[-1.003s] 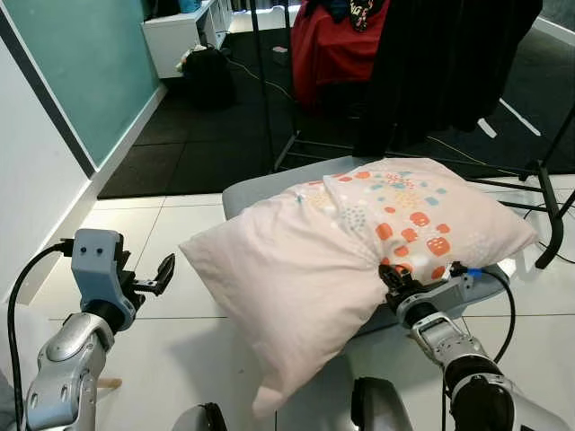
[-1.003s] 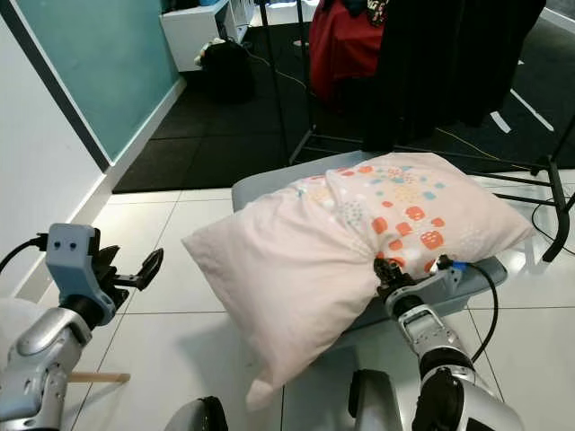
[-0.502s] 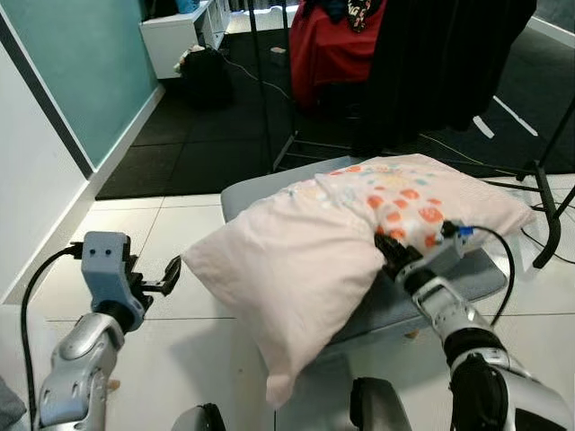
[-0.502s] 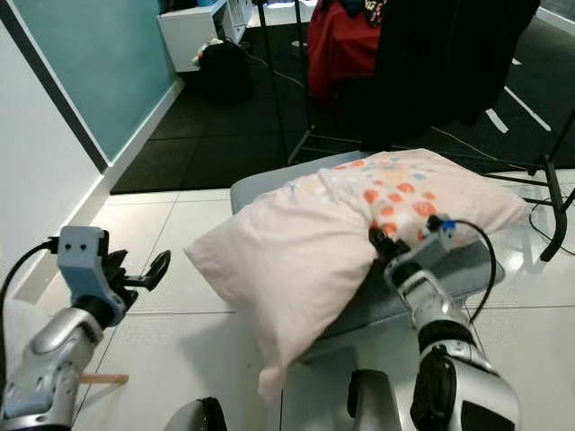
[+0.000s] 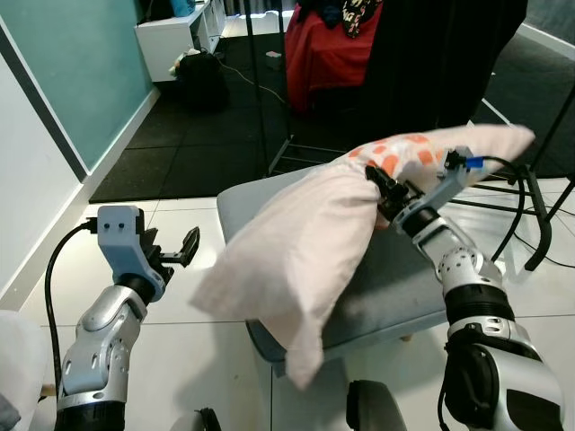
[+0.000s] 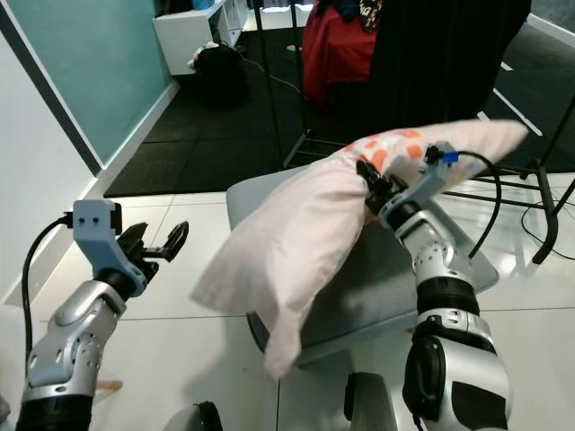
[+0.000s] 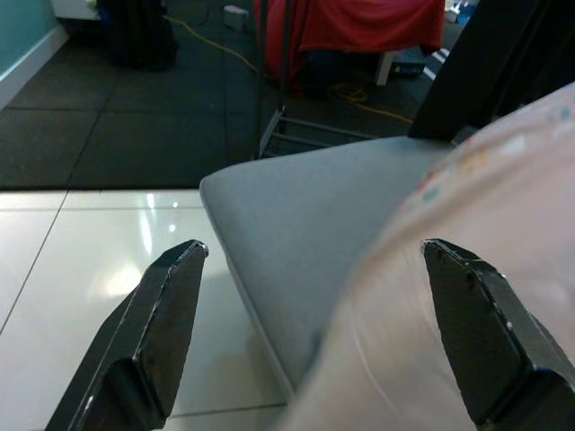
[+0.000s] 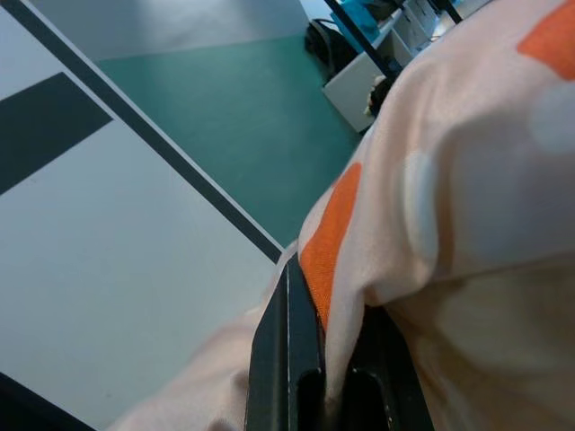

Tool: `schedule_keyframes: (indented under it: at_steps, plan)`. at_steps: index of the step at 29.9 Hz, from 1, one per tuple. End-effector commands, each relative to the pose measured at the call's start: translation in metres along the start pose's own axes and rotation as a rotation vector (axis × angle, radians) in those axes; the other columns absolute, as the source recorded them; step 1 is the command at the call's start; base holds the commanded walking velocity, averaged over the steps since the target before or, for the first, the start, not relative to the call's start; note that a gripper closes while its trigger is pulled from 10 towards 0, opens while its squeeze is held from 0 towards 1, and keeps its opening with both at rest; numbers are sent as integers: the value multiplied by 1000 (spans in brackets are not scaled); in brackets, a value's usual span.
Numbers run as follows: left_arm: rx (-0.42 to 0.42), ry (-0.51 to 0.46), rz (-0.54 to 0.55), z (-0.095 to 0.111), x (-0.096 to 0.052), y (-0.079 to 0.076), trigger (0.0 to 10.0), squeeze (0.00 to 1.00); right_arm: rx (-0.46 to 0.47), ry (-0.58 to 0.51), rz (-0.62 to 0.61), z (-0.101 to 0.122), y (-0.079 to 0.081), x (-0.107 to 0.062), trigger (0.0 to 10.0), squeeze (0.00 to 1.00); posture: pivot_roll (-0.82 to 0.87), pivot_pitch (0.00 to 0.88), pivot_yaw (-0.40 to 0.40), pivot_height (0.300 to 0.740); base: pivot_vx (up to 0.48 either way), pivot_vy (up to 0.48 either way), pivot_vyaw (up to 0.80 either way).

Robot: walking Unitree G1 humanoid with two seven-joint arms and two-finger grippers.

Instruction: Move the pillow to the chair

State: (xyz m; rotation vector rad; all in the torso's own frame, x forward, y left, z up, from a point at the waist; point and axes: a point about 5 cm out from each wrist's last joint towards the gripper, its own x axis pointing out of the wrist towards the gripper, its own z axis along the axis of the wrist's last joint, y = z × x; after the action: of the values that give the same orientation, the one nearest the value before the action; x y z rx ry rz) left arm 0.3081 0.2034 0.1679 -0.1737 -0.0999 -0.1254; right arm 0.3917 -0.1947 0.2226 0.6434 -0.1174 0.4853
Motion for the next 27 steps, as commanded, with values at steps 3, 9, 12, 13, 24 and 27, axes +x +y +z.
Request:
schedule_keyframes:
  at_steps: [3, 9, 12, 13, 24, 27]
  plan:
    - [-24, -7, 8, -2, 2, -2, 10000, 0, -12, -36, 62, 9, 14, 2, 0, 0, -168, 46, 31, 590, 0, 0, 0]
    - [-30, -14, 17, -1, 3, 0, 10000, 0, -11, -12, 43, 2, 11, -5, 0, 0, -170, 45, 29, 615, 0, 0, 0]
    - [-33, -18, 20, 0, 4, 0, 10000, 0, -9, -2, 35, 1, 10, -7, 0, 0, -174, 44, 29, 625, 0, 0, 0]
    - [-35, -19, 21, 0, 5, 0, 10000, 0, -10, 6, 30, -1, 10, -8, 0, 0, -176, 42, 28, 630, 0, 0, 0]
    - [-86, -25, 68, -3, 6, 4, 10000, 0, -22, 109, -36, -25, -1, -22, 0, 0, -175, 43, 17, 665, 0, 0, 0]
    - [-100, -15, 68, -6, 4, 4, 10000, 0, -20, 119, -39, -27, -2, -23, 0, 0, -176, 40, 16, 675, 0, 0, 0]
